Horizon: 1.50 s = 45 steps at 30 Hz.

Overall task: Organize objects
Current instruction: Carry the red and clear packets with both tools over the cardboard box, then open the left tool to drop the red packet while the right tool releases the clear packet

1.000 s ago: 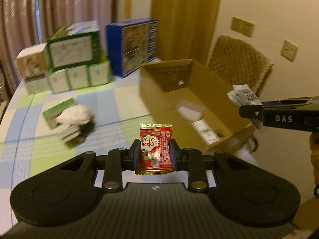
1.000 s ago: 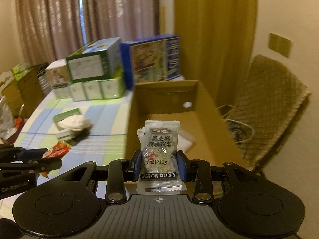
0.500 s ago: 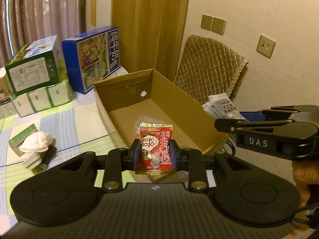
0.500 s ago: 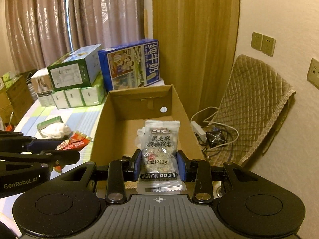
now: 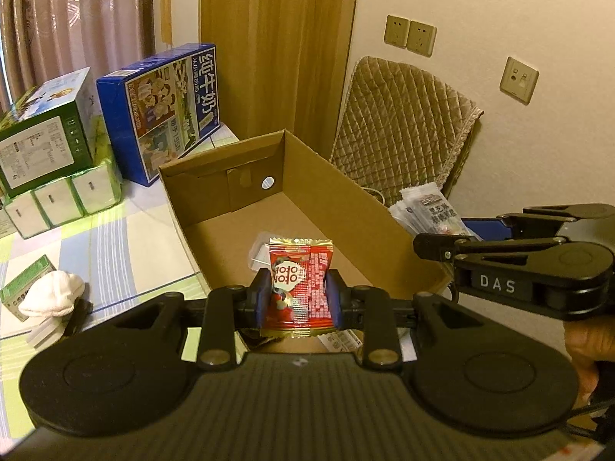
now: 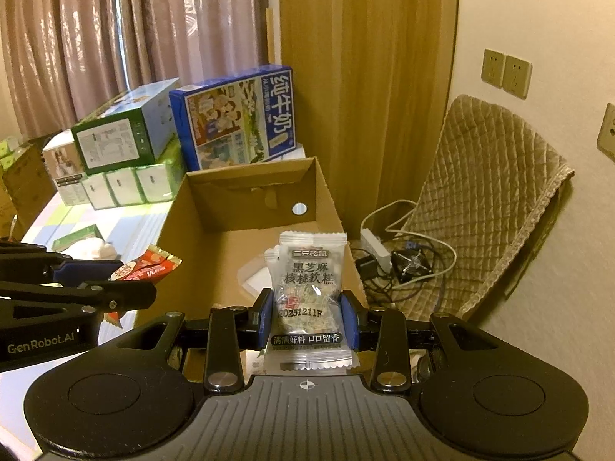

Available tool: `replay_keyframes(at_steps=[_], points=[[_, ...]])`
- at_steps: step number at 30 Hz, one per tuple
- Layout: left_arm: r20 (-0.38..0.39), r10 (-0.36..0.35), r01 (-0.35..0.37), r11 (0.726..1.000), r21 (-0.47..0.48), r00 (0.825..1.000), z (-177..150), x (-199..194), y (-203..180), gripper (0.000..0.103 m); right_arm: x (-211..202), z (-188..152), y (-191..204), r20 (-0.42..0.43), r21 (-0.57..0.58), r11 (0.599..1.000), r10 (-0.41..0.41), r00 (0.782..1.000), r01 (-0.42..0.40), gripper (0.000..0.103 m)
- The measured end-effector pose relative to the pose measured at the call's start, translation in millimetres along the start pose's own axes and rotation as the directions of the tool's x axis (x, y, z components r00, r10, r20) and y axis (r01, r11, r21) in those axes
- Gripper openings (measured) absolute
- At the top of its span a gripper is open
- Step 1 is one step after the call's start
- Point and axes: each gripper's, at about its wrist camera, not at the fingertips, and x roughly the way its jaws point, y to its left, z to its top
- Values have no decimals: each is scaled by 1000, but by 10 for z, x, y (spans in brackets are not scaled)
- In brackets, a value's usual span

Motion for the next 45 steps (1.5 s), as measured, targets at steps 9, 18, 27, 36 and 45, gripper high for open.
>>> replay_keyframes(at_steps=[9, 18, 27, 36, 45], points=[[-18, 0, 0, 1000, -18, 1000, 77, 254, 81, 26, 210, 55, -69, -11, 13, 1000, 6, 1000, -6, 34], [-19, 3, -4, 999, -46, 1000, 9, 366, 235, 49, 340, 18, -68, -35, 18, 1000, 17, 999, -16, 34], [-8, 36, -36, 996, -82, 999, -33, 246, 420, 52, 366, 14, -7, -41, 15, 999, 33, 999, -32, 34], [4, 42, -41, 995, -96, 999, -96, 156, 500, 62, 429, 81, -70, -12, 95, 992, 87, 996, -85, 60], [-2, 74, -74, 989, -131, 997, -297, 2, 657, 72, 259, -49, -134, -4, 129, 988, 80, 997, -79, 64]])
